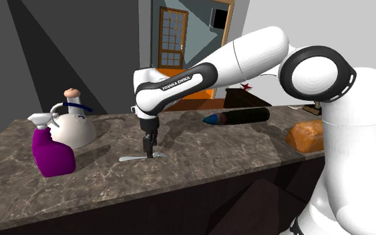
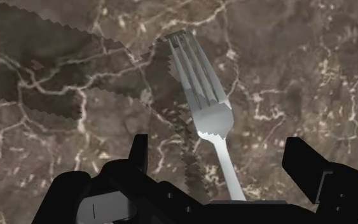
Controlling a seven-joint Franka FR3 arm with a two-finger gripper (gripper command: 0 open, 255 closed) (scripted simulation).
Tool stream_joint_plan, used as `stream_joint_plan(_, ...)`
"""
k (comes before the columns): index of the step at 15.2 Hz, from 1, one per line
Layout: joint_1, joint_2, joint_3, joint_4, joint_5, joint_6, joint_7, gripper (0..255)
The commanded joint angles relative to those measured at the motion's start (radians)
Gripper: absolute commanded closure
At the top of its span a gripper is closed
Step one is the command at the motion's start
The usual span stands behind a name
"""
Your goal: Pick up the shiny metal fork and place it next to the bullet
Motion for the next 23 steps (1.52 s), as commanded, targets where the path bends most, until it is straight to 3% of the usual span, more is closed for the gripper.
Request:
stream_joint_plan(1, 0.001, 0.008, 0.000, -0.016, -0.001, 0.024, 0.000, 0)
stream_joint_plan(11, 0.002, 0.019, -0.001, -0.035, -0.003, 0.055, 0.001, 0)
stream_joint_plan(12, 0.002, 0.019, -0.001, -0.035, -0.003, 0.055, 0.001, 255)
stream_joint_plan(23, 0.001, 0.006, 0.000, -0.028, -0.001, 0.034, 0.001, 255)
